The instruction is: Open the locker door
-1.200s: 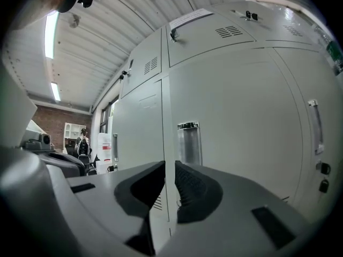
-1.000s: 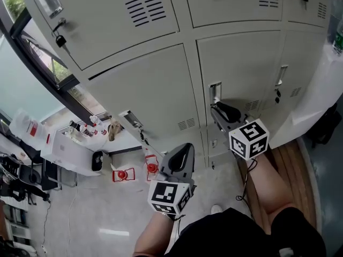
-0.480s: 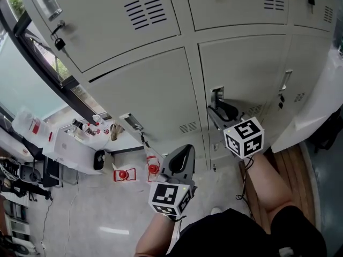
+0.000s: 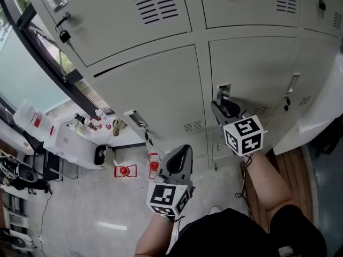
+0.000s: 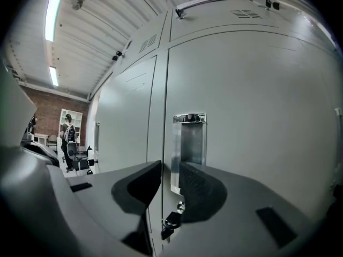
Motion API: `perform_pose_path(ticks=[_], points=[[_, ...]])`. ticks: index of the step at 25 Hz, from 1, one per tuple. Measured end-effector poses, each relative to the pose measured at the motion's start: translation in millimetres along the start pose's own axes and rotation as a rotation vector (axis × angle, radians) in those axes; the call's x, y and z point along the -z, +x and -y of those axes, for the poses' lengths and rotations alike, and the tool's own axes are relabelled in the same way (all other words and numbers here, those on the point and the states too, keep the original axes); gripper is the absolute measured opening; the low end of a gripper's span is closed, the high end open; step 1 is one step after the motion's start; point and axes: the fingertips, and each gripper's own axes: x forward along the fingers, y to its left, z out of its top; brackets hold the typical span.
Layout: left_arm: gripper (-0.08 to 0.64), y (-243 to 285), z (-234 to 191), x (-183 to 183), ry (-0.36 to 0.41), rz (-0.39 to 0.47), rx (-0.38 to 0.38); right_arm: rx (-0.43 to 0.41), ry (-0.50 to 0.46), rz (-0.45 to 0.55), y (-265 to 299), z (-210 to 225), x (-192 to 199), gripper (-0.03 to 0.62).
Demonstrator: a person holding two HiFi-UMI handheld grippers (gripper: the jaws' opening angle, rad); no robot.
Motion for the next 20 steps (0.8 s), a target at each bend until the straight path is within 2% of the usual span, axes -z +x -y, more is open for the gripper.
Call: perform_pose_path(ticks=[9,20], points=[[0.020,4.2,-0.5,1.8,-0.021,-0.003,0.015,-0.006,0.008,-0.007,0.3,-0.7,0.2,0.150],[0.020,-6.0,0.8,0.4,-0.010,-0.006,0.015,0.003,0.021,-0.003,-6.3,-1.3,1.2,0.140]])
